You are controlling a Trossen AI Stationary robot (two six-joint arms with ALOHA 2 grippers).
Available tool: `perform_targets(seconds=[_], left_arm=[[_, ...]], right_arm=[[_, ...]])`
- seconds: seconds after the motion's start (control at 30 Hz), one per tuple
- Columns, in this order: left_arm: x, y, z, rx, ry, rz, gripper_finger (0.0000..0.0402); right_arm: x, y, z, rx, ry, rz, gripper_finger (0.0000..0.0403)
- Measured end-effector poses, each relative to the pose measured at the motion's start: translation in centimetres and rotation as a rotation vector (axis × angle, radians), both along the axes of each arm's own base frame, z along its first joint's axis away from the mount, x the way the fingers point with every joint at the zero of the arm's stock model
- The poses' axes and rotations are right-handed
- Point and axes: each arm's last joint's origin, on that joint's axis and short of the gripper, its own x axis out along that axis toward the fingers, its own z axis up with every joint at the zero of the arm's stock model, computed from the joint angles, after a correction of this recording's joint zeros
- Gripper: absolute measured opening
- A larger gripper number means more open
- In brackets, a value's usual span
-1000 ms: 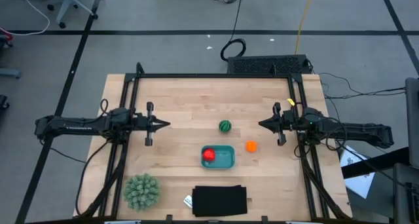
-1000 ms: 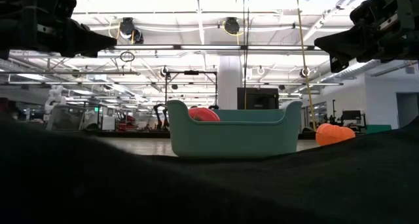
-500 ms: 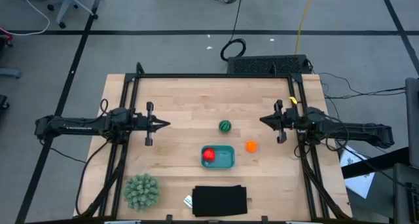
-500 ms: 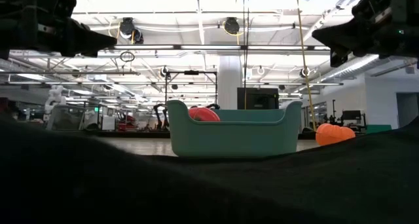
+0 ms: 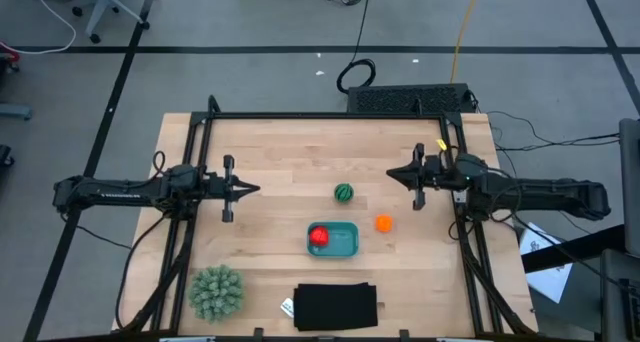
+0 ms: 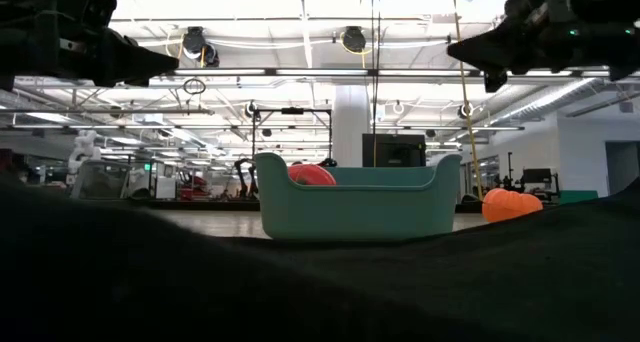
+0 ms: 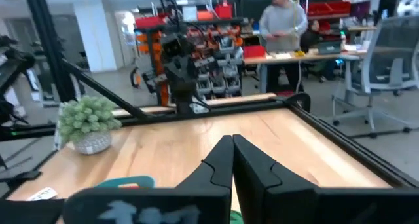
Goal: Pick and placing Produce into tupperware
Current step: Put the green watermelon into the blue bin
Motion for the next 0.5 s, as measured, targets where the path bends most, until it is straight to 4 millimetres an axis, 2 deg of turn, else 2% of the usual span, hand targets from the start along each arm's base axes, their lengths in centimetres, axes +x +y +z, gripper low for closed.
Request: perform_targets(seconds=[0.17,0.5], left_arm=[[0.0,0.0,0.0,0.001,0.0,0.0,0.0002],[0.0,0.0,0.0,0.001,0.0,0.001,0.0018]], right_arm=[[1.6,-0.9,1.1,0.007,0.047,0.036,0.0],[4.2,-2.8,2.7,0.023,0.07,0.043,0.0]])
